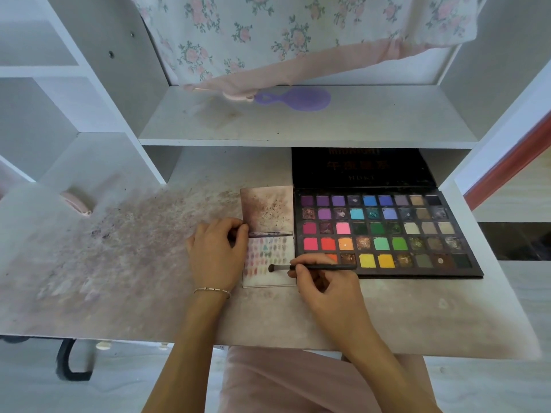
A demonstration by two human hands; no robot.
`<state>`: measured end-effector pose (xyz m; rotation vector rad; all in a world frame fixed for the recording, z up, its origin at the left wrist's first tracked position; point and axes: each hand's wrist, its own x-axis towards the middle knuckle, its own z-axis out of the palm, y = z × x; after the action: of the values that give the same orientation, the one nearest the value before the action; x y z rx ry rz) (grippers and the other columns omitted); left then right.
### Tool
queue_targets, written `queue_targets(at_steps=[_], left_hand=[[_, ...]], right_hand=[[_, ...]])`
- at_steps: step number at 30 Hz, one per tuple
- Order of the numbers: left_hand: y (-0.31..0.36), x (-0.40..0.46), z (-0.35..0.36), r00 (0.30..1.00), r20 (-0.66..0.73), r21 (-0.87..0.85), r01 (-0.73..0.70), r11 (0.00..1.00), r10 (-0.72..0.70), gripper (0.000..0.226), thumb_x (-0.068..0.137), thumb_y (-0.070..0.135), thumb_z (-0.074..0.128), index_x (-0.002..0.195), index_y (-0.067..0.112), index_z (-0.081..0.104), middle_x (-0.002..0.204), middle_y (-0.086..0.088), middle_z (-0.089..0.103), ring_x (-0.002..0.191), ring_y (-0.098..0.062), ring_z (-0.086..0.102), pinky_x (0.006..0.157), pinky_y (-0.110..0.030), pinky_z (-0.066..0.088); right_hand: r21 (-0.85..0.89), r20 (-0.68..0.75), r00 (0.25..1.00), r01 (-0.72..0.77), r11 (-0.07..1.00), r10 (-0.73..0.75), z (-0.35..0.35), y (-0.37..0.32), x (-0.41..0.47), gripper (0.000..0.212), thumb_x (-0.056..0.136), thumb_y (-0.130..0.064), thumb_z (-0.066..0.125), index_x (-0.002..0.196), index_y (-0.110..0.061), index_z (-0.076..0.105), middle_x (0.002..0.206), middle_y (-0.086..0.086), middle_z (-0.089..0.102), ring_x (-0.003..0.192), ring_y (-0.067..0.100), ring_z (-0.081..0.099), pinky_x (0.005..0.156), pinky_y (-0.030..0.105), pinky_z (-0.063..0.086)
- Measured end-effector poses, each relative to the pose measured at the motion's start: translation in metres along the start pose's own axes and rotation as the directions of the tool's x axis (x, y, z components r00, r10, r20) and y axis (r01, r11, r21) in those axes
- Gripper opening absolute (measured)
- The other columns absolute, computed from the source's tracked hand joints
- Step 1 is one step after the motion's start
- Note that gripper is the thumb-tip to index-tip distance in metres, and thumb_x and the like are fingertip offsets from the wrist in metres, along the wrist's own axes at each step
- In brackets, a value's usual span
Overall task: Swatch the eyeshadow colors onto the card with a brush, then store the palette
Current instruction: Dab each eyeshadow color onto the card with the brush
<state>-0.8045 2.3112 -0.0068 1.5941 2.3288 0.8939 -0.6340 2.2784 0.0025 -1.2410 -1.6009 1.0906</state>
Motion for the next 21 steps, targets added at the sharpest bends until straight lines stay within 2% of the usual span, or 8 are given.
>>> queue_targets(at_steps=[4, 7, 11, 21], left_hand=[[0.0001, -0.0002, 0.0003, 1.000, -0.006, -0.004, 0.008, 1.000, -0.008, 0.017, 0.090, 0.027, 0.052, 0.093, 0.020, 0.068, 0.093, 0.003, 0.067, 0.095, -0.022, 0.053, 0.089, -0.038, 0.031], [-0.0003, -0.0006, 0.0009, 1.000, -0.012, -0.006, 0.006, 1.000, -0.006, 0.017, 0.090, 0.027, 0.052, 0.093, 0.020, 0.067, 0.093, 0.003, 0.066, 0.094, -0.021, 0.051, 0.090, -0.038, 0.030], [-0.0012, -0.0004, 0.0015, 1.000, -0.013, -0.014, 0.002, 1.000, -0.002, 0.017, 0.090, 0.027, 0.052, 0.093, 0.020, 0.067, 0.092, 0.003, 0.066, 0.093, -0.020, 0.051, 0.088, -0.036, 0.029], [-0.0017, -0.0009, 0.0016, 1.000, -0.023, -0.032, -0.001, 0.999, 0.000, 0.016, 0.089, 0.026, 0.053, 0.092, 0.020, 0.067, 0.092, 0.003, 0.066, 0.093, -0.018, 0.048, 0.088, -0.034, 0.027]], right_hand=[[0.003, 0.010, 1.000, 0.007, 1.000, -0.007, -0.0005, 0.0006, -0.0005, 0.030, 0.085, -0.007, 0.058, 0.077, -0.036, 0.059, 0.073, -0.009, 0.066, 0.074, 0.005, 0.064, 0.066, 0.018, 0.052], [-0.008, 0.011, 1.000, 0.017, 1.000, -0.017, -0.0002, 0.0004, -0.0004, 0.030, 0.086, -0.008, 0.057, 0.079, -0.037, 0.058, 0.073, -0.012, 0.066, 0.076, 0.002, 0.063, 0.066, 0.013, 0.050], [-0.006, 0.019, 1.000, 0.013, 1.000, -0.013, -0.0003, 0.0015, -0.0004, 0.031, 0.085, -0.008, 0.058, 0.078, -0.038, 0.057, 0.074, -0.008, 0.066, 0.074, 0.005, 0.064, 0.067, 0.019, 0.053], [0.008, 0.003, 1.000, 0.018, 1.000, -0.018, 0.0007, 0.0021, -0.0007, 0.032, 0.085, -0.008, 0.058, 0.079, -0.040, 0.057, 0.072, -0.010, 0.066, 0.074, 0.004, 0.064, 0.065, 0.017, 0.051]])
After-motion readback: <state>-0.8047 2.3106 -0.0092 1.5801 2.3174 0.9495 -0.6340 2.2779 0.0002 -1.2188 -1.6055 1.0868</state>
